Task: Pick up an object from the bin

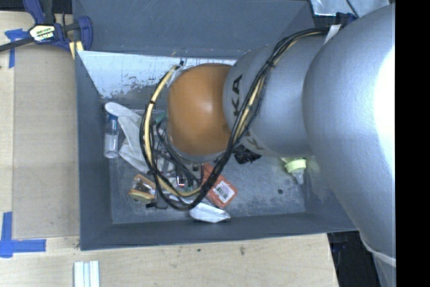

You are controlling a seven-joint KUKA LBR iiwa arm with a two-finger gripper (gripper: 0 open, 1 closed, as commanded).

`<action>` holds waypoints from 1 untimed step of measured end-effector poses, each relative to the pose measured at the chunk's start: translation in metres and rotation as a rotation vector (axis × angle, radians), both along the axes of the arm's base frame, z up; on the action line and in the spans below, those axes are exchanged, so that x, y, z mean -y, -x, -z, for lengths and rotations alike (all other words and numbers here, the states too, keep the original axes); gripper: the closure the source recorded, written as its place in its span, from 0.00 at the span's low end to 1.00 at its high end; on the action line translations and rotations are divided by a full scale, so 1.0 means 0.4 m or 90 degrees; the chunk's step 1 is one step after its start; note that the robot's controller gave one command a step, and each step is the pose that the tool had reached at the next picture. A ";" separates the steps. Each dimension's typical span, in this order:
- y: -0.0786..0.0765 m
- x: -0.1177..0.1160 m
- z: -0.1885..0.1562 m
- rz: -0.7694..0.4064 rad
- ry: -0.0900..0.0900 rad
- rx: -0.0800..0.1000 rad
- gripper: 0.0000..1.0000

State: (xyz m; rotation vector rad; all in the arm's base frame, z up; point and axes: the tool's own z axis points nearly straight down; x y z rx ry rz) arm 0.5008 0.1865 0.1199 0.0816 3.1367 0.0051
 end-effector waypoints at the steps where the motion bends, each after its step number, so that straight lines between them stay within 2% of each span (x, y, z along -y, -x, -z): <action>1: 0.016 0.048 0.030 0.057 0.001 -0.002 0.00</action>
Offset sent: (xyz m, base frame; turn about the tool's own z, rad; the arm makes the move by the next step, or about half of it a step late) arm 0.0401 -0.0369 -0.0331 -0.0275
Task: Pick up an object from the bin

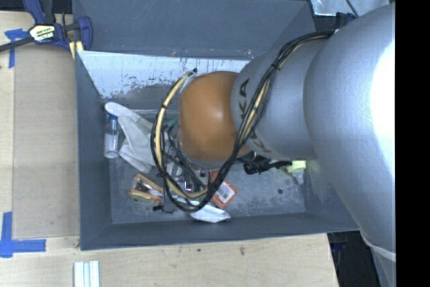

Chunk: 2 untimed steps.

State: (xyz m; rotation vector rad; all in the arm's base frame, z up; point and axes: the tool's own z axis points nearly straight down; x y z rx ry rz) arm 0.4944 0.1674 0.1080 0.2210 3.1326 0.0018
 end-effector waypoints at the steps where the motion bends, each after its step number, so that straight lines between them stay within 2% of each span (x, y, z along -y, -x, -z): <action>1: -0.075 0.029 0.034 -0.044 0.001 0.001 0.00; 2: -0.061 0.089 -0.007 -0.031 0.001 -0.001 0.00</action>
Offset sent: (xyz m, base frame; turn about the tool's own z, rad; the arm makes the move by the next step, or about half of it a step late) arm 0.0114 -0.0586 0.0254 0.1107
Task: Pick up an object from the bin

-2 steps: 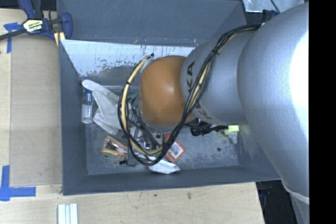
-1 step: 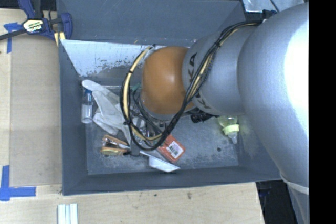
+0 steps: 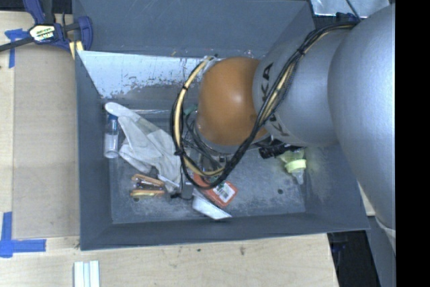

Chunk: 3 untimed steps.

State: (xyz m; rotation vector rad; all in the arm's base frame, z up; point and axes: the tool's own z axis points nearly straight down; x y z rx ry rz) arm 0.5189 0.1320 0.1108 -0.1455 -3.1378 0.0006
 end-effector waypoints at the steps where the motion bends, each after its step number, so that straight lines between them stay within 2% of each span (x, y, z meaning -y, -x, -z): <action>1: 0.021 -0.036 -0.005 0.100 0.001 0.001 0.00; 2: 0.008 -0.086 0.098 0.015 -0.001 0.004 1.00; 3: 0.008 -0.086 0.098 0.015 -0.001 0.004 1.00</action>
Offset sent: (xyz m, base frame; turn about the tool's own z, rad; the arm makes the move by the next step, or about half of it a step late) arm -0.0053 0.0351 -0.0408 0.0213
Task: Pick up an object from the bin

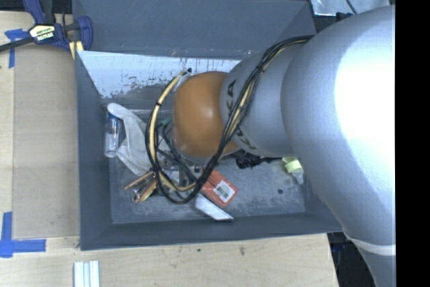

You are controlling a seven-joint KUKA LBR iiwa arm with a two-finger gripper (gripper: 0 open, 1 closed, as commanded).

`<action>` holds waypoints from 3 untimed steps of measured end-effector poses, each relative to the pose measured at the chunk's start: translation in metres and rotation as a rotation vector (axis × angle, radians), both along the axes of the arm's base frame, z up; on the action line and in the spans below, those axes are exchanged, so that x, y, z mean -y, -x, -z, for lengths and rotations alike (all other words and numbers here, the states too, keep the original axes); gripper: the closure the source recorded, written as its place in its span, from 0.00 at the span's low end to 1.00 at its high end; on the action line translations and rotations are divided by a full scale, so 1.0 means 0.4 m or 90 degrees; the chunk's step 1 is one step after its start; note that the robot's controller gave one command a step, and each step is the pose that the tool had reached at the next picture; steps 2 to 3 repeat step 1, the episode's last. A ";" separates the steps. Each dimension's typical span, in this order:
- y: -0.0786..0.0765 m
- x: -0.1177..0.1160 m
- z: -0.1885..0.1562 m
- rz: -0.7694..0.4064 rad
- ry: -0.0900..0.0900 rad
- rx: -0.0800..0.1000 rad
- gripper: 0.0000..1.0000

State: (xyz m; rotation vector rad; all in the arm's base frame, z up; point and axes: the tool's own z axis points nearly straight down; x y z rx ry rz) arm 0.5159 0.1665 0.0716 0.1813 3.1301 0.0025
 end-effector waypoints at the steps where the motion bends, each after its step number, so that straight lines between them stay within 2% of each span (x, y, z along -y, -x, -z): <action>1: 0.000 0.000 -0.002 0.000 0.000 0.000 1.00; 3: 0.000 0.000 -0.002 0.000 0.000 0.000 1.00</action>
Offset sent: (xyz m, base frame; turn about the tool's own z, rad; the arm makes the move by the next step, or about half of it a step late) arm -0.0253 -0.0341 -0.0016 0.0354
